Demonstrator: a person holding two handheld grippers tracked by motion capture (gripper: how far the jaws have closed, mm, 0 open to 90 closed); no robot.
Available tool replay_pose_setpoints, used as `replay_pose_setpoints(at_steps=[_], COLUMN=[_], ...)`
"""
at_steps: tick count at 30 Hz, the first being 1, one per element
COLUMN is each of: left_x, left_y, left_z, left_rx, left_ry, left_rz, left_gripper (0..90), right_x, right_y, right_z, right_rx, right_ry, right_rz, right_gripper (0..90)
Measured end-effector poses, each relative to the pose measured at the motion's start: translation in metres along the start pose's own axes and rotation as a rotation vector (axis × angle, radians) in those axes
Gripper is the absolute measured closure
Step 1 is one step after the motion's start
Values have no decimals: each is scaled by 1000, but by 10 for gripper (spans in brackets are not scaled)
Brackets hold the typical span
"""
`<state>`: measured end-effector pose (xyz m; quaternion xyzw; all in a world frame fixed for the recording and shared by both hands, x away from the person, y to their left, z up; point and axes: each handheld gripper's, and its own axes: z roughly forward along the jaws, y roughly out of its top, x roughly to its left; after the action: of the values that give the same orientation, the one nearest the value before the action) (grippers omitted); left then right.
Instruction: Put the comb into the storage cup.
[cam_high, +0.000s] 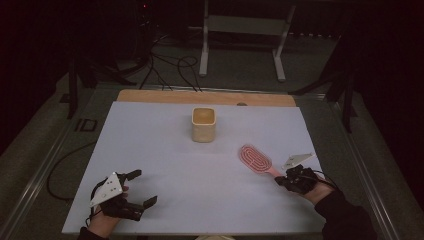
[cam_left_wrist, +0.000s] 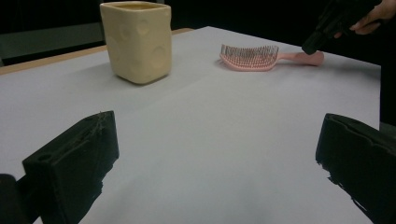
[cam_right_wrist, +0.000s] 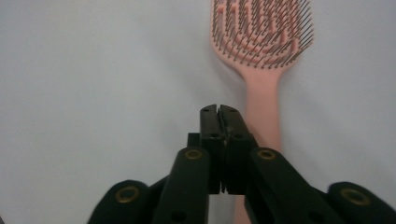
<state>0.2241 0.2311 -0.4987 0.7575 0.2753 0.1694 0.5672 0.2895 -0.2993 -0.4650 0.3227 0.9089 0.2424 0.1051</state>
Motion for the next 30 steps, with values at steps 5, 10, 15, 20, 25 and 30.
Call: replay_pose_setpoints(at_steps=[5,10,15,20,25,30], left_x=[0,0,0,0,0,0], left_y=[0,0,0,0,0,0], left_z=[0,0,0,0,0,0], left_rx=[0,0,0,0,0,1], left_ry=[0,0,0,1,1,1], left_rz=[-1,-1,-1,-4,-3,-2], left_gripper=[2,2,2,2,2,2], right_x=[-1,0,3,2,1,-3], right_y=[2,2,3,4,4,5], right_z=[-4,-6,-5,-5,-3,-5], right_rx=[8,20,38,57,79,84], right_ry=[4,16,39,51,65,98], right_rz=[-19,-33,-50,-45,-26,-15], right_gripper=[782,693,505,293,163,92])
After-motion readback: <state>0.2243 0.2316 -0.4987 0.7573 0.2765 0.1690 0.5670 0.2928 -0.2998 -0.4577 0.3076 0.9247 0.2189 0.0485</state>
